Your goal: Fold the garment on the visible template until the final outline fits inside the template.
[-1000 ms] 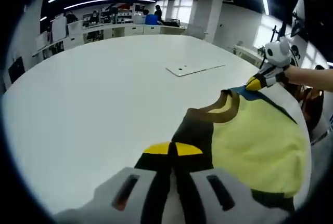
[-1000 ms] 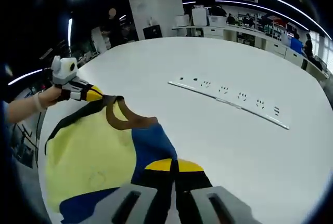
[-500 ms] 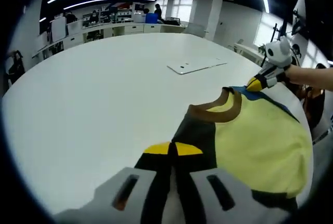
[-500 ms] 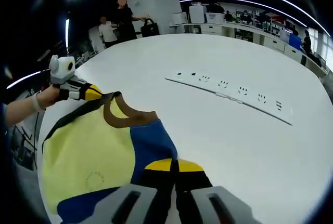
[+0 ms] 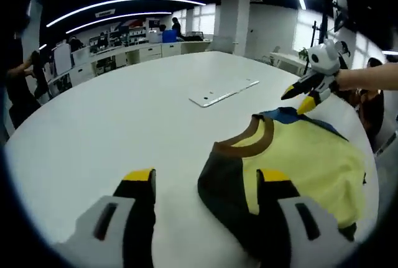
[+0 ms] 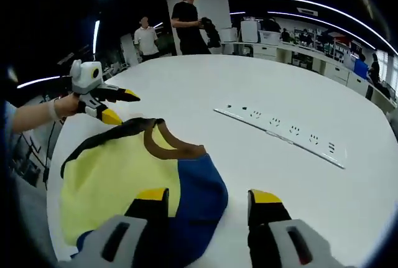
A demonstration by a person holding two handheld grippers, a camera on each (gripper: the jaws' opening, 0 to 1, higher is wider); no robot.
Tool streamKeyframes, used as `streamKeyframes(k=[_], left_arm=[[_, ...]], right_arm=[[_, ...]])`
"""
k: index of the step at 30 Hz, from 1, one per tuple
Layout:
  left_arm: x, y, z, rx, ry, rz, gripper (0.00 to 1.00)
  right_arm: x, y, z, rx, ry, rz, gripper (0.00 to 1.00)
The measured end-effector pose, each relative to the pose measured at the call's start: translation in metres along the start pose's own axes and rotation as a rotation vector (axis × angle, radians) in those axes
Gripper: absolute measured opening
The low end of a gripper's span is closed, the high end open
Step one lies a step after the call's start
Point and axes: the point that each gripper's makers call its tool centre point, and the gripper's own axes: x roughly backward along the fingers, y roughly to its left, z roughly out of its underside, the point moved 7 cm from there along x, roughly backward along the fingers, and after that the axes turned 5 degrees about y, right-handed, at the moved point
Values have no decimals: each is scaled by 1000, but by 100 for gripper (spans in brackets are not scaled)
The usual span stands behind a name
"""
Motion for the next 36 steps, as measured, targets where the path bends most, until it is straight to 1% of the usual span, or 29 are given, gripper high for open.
streamKeyframes(k=[2, 4, 7, 8, 9, 10, 11, 13, 15, 17, 19, 22, 25, 27, 29, 34, 36], left_arm=[[5, -3, -2, -9, -14, 27, 74], [10, -6, -2, -26, -15, 41, 79], [16, -13, -3, -49, -15, 67, 91], [18, -15, -3, -52, -12, 76, 96], [21, -17, -3, -54, -10, 85, 99], [25, -20, -3, -51, -5, 100, 99], [27, -22, -3, -49, -3, 113, 99], [34, -27, -3, -47, 4, 131, 99], [42, -31, -4, -55, 8, 132, 99], [51, -35, -7, -55, -5, 130, 99], [60, -39, -9, -54, -14, 128, 98], [71, -46, -10, -65, -28, 130, 97], [82, -52, -5, -56, -31, 133, 96], [88, -57, -1, -62, -28, 135, 96], [93, -61, 2, -63, -26, 136, 96], [105, -72, 9, -49, -36, 136, 96], [109, -76, 11, -35, -37, 135, 96]], right_arm=[[5, 6, -2, 24, -9, -21, 67], [11, 12, -3, 39, -12, -39, 74], [18, 21, -4, 49, -15, -67, 87], [19, 23, -4, 47, -15, -71, 95], [21, 26, -4, 59, -11, -70, 99], [23, 28, -3, 76, -7, -68, 100], [25, 31, -2, 87, 6, -80, 100], [30, 37, -2, 91, 5, -91, 100], [37, 44, -2, 104, 10, -94, 100], [42, 50, -2, 120, 2, -93, 100], [47, 51, -3, 118, -7, -101, 100], [55, 62, 3, 140, 2, -100, 100], [61, 71, 8, 143, 2, -109, 100], [61, 73, 10, 150, 5, -111, 100], [63, 76, 14, 159, 20, -114, 99], [71, 87, 16, 166, 4, -124, 99], [74, 89, 16, 169, 2, -117, 99]])
